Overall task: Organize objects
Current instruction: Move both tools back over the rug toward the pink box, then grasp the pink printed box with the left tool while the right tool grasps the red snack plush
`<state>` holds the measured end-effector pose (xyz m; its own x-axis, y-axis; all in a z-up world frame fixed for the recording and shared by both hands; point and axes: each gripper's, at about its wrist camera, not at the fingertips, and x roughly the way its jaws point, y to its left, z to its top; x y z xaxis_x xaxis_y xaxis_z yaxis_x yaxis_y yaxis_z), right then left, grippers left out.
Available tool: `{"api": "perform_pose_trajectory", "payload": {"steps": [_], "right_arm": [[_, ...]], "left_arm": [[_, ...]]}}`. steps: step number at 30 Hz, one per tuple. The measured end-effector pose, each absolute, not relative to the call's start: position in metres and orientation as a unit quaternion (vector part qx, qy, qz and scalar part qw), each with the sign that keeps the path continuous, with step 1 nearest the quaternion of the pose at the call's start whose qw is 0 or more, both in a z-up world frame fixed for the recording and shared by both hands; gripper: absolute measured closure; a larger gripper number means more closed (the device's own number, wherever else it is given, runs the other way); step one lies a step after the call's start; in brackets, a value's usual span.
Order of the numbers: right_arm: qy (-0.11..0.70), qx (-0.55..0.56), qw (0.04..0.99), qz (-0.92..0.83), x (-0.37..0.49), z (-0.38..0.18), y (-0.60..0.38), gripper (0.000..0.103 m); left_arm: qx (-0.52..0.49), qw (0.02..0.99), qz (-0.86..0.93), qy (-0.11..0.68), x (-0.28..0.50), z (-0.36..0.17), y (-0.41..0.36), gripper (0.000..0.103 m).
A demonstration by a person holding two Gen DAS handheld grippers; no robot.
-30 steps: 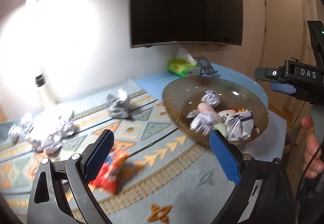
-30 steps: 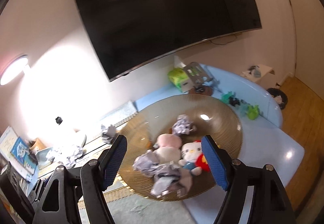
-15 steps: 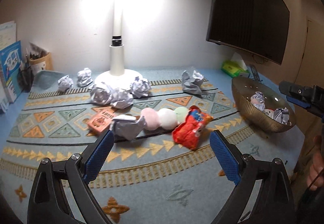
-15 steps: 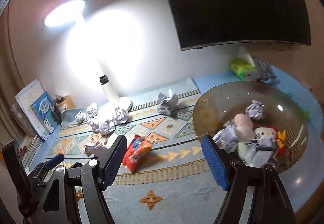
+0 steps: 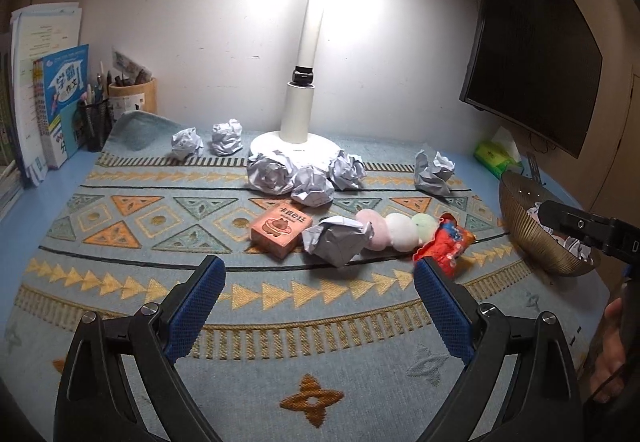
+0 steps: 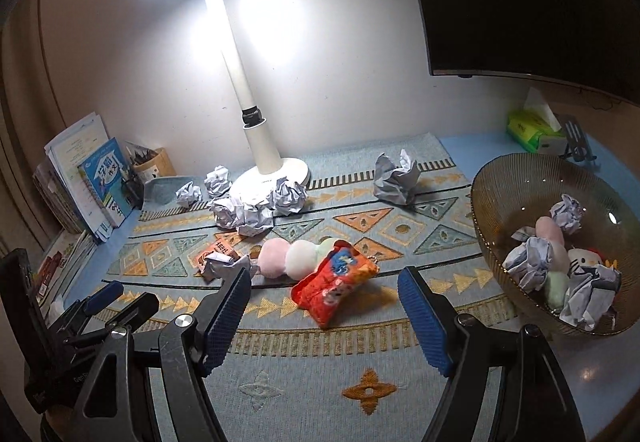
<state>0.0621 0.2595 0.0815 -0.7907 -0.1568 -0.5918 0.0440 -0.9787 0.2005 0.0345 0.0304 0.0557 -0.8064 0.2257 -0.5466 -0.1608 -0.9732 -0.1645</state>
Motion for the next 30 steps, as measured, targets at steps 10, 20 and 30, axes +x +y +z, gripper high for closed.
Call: {"api": "perform_pose_trajectory", "payload": {"steps": [10, 20, 30], "right_arm": [[-0.086, 0.348, 0.062, -0.931, 0.040, 0.031, 0.233, 0.028], [-0.081, 0.376, 0.027, -0.923, 0.024, -0.001, 0.233, 0.019], [-0.075, 0.385, 0.016, -0.920, 0.024, -0.005, 0.232, 0.019]], "left_arm": [[-0.308, 0.031, 0.949, -0.057, 0.025, 0.032, -0.014, 0.008], [-0.336, 0.023, 0.939, -0.071, 0.014, 0.017, -0.023, 0.007], [-0.388, 0.047, 0.920, -0.040, -0.001, 0.008, -0.010, 0.007]]}}
